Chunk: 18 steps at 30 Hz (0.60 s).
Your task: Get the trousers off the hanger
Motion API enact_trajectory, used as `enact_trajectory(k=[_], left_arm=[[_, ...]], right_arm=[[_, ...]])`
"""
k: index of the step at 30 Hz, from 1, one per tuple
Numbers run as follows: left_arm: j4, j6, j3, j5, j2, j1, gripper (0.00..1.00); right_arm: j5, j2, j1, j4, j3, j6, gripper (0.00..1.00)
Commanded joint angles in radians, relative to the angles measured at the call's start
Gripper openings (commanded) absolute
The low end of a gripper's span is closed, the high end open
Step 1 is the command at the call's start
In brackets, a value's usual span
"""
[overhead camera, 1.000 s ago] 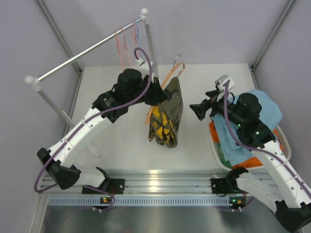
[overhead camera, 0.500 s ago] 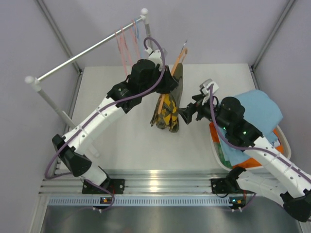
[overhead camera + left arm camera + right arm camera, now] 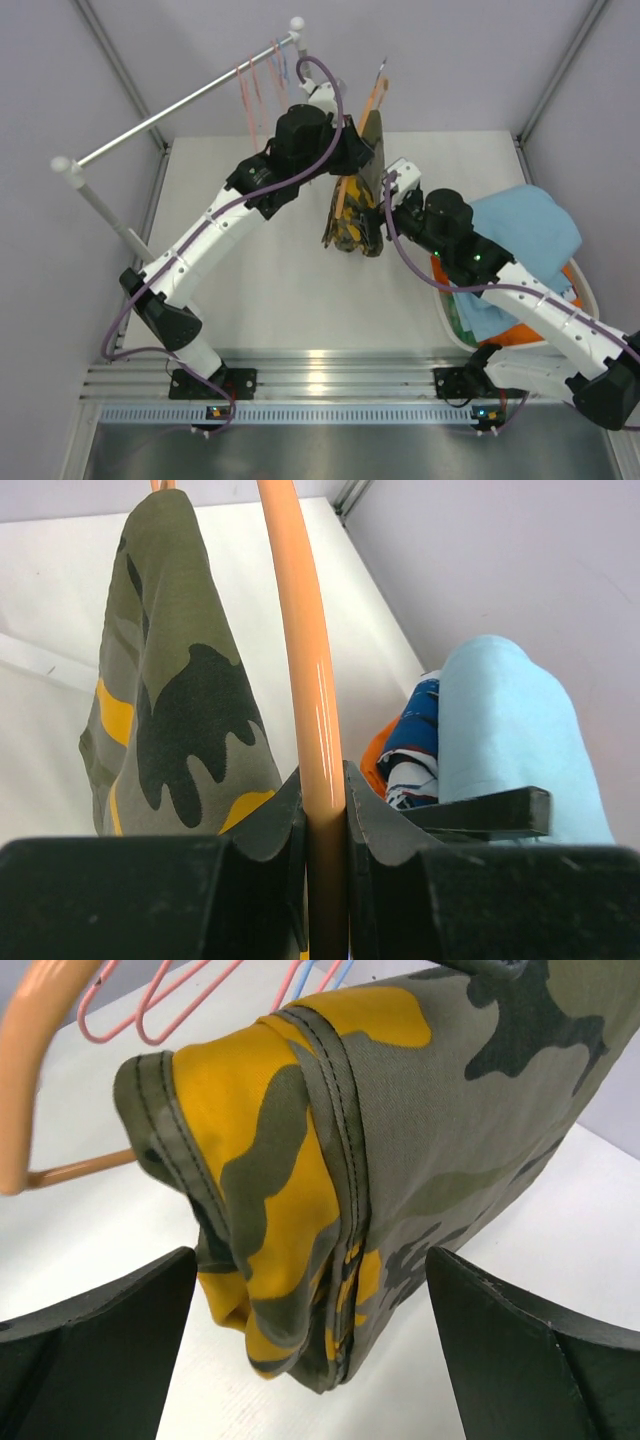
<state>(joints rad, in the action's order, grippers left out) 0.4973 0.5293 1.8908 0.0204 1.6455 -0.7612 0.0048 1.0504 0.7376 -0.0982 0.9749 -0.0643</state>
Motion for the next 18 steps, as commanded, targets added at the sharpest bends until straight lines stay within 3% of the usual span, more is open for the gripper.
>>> enact_trajectory(k=[1,9,17,18], left_arm=[[-0.194,0.006,0.119,0.013,-0.042,-0.004,0.0],[-0.175,0.037,0.122,0.023,-0.058,-0.004,0.0],[-0.169,0.049,0.119,0.016,-0.067,-0.004,0.0],[-0.169,0.051,0.119,0.016,-0.066,-0.004,0.0]], right_arm=[[0.043,0.043,0.019,0.022,0.096,-0.049,0.97],[0.049,0.091,0.023,0.092,0.122,-0.054,0.98],[0.0,0.148,0.023,0.13,0.13,-0.081,0.76],[-0.028,0.148,0.025,0.143,0.12,-0.08,0.65]])
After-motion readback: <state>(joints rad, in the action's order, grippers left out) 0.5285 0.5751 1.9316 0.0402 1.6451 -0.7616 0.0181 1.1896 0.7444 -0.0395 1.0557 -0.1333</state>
